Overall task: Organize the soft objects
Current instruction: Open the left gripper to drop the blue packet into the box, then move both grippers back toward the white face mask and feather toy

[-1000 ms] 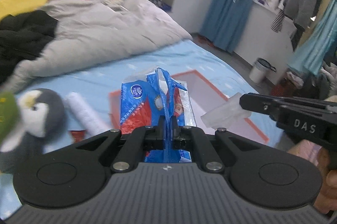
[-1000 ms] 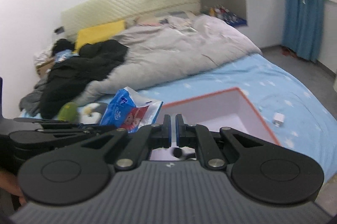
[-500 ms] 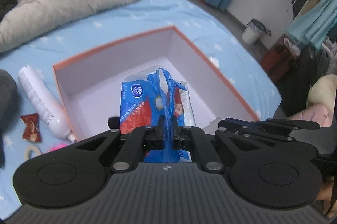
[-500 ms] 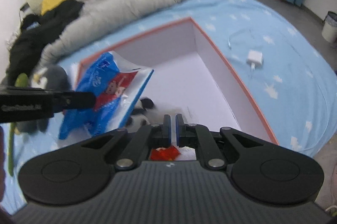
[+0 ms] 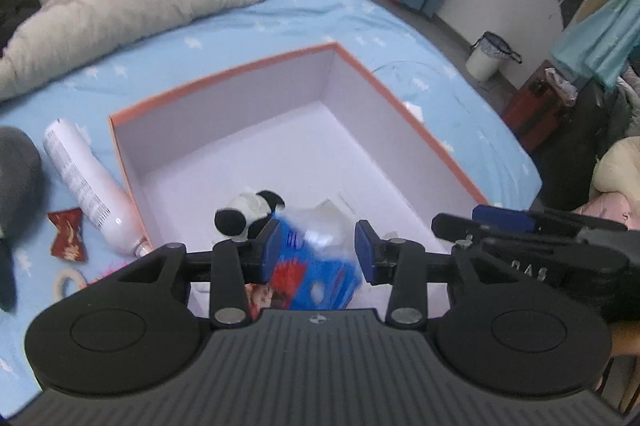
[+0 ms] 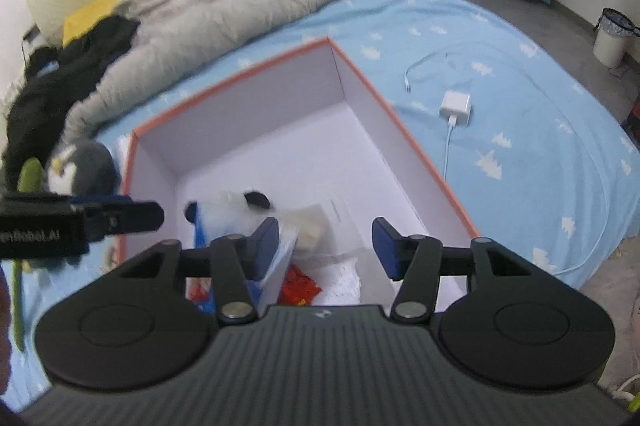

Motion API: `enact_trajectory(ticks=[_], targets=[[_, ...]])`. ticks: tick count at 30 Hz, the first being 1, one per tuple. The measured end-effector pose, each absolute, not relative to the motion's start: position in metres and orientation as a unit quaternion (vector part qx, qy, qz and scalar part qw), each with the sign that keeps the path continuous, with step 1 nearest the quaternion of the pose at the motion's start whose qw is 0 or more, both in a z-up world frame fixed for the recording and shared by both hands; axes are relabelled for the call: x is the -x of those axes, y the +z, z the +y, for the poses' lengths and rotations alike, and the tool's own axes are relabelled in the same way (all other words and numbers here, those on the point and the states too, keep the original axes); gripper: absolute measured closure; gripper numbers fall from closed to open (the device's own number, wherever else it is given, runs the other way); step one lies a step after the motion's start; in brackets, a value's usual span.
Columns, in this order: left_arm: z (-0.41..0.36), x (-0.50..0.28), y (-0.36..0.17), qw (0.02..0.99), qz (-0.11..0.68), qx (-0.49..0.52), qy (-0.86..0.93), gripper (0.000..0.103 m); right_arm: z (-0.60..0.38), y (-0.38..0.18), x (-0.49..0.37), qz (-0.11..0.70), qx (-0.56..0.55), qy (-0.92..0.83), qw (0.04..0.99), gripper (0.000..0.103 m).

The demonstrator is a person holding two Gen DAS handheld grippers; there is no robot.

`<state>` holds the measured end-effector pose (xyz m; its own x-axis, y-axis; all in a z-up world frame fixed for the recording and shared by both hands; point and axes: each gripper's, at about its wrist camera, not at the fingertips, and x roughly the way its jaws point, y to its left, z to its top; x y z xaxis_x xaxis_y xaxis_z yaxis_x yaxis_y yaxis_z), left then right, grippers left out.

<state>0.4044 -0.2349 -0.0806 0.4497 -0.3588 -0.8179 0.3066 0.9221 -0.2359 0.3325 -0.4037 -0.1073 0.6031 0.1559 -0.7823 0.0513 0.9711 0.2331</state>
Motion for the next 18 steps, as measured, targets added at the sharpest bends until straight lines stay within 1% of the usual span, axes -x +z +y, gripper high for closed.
enact_trajectory(ticks=[6, 10, 18], targets=[[-0.21, -0.367, -0.042, 0.88, 0.431, 0.03, -0.199, 0.057, -0.394, -0.069, -0.306, 0.387, -0.1, 0.037, 0.916, 0.048], [-0.188, -0.339, -0.027, 0.899, 0.394, 0.027, -0.191, 0.057, -0.384, -0.048, -0.281, 0.346, -0.1, 0.051, 0.931, 0.048], [-0.152, -0.276, -0.006, 0.922, 0.341, 0.016, -0.181, 0.057, -0.351, -0.028, -0.237, 0.289, -0.082, 0.074, 0.951, 0.048]])
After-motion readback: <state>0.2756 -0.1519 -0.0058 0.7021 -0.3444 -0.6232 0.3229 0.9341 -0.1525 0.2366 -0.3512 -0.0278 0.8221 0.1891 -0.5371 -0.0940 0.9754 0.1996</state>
